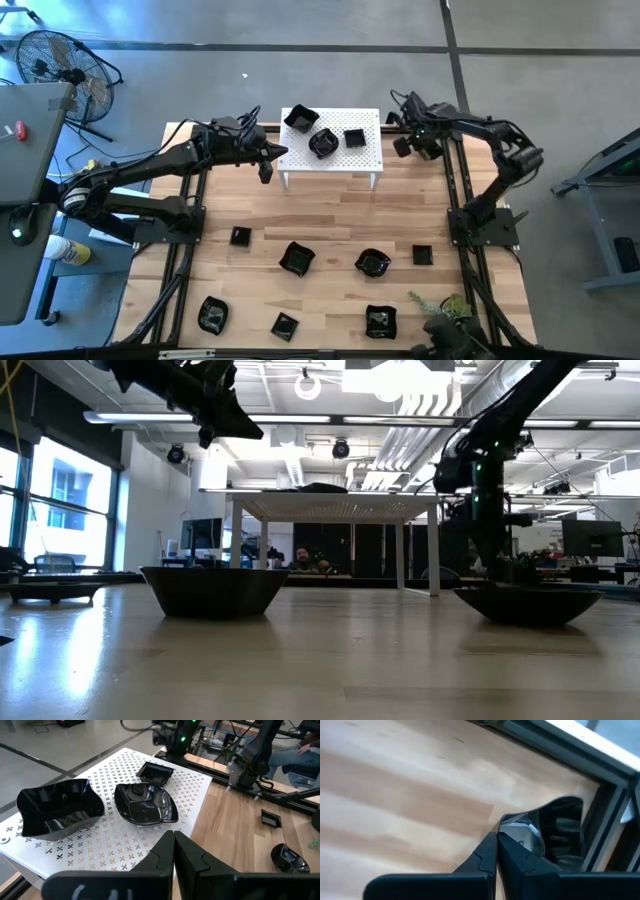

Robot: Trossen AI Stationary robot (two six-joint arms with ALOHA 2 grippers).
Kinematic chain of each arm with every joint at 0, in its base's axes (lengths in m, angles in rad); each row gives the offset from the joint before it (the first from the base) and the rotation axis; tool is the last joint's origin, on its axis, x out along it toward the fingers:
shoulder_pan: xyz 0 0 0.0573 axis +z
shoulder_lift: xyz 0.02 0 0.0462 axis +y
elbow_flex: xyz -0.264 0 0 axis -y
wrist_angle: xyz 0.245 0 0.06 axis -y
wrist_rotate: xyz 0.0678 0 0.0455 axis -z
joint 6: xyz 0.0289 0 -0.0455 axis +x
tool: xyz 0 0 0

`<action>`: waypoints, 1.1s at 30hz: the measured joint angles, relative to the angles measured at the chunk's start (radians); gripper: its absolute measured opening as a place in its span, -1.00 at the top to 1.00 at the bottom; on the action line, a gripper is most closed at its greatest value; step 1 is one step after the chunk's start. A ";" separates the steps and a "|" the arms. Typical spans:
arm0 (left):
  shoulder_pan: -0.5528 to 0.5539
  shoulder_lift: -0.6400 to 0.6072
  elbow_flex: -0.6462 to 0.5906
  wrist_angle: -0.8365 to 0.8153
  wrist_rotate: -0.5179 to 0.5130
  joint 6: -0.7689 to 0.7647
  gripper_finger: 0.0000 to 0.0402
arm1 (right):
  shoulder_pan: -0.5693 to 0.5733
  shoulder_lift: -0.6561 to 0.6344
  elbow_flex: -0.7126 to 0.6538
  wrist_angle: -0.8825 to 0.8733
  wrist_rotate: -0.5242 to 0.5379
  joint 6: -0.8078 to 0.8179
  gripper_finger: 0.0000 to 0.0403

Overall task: Pick & Place Mini shaped plates
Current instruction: Stack the black distorted square plate on top of the black distorted square plate on the shelf

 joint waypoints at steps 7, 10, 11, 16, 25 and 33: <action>0.000 0.000 0.000 0.000 0.000 0.000 1.00 | 0.014 -0.206 0.000 -0.166 -0.091 0.068 0.99; 0.000 0.000 0.000 0.000 0.000 0.000 1.00 | 0.048 -0.314 0.000 -0.242 -0.130 0.102 0.97; 0.000 0.000 0.000 0.000 0.000 -0.003 1.00 | 0.065 -0.349 0.000 -0.267 -0.145 0.122 0.96; 0.000 0.000 0.000 0.000 0.000 -0.005 1.00 | 0.215 -0.526 0.000 -0.379 -0.198 0.276 0.93; 0.001 -0.037 0.000 -0.009 -0.008 -0.014 1.00 | 0.698 -0.624 0.117 -0.389 -0.162 0.674 0.92; 0.000 -0.106 0.001 -0.037 -0.004 -0.014 1.00 | 1.021 -0.499 0.215 -0.469 0.016 0.886 0.90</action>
